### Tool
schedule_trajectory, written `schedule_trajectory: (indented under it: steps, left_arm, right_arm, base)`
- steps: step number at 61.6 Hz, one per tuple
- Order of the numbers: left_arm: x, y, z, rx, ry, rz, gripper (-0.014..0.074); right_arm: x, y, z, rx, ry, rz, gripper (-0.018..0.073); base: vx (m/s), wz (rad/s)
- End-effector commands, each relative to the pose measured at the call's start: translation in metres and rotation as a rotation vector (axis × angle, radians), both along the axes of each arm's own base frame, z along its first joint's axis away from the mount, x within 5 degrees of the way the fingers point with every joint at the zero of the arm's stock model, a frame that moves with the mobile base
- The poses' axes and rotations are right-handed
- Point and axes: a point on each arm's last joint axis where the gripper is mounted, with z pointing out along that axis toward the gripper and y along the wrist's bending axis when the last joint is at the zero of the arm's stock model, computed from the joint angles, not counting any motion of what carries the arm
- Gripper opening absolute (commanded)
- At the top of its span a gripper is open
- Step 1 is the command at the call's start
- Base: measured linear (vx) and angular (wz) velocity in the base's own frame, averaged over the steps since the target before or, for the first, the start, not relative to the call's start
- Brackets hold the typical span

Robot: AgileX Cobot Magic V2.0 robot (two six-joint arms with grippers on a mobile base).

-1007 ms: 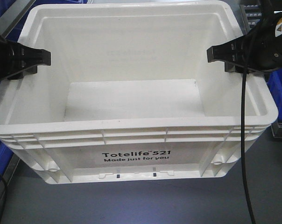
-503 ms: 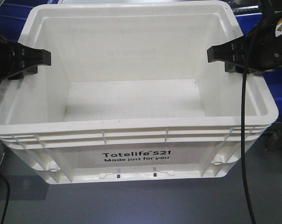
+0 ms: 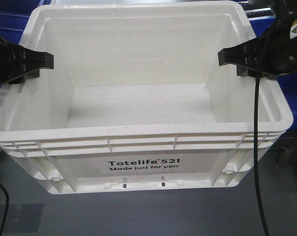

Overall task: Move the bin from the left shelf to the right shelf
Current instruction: 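Keep the tote gripped in both grippers while the base turns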

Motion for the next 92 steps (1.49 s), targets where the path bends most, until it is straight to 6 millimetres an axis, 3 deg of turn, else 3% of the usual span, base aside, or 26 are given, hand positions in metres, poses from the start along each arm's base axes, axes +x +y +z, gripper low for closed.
schedule_trajectory:
  steps: [1,92]
  left_arm:
    - [-0.0024,0.0029,0.0291,-0.024,-0.179,-0.017,0.0144]
    - [-0.0037,0.0036,0.029,-0.022,-0.175,-0.016,0.0144]
  right_arm:
    - [-0.0016,-0.0039,0.0322,0.035,-0.202,0.011,-0.0008]
    - [-0.0028,-0.0042,0.0321,0.036,-0.194,0.009,-0.0008]
  base:
    - [0.19,-0.02]
    - [0.27,-0.06]
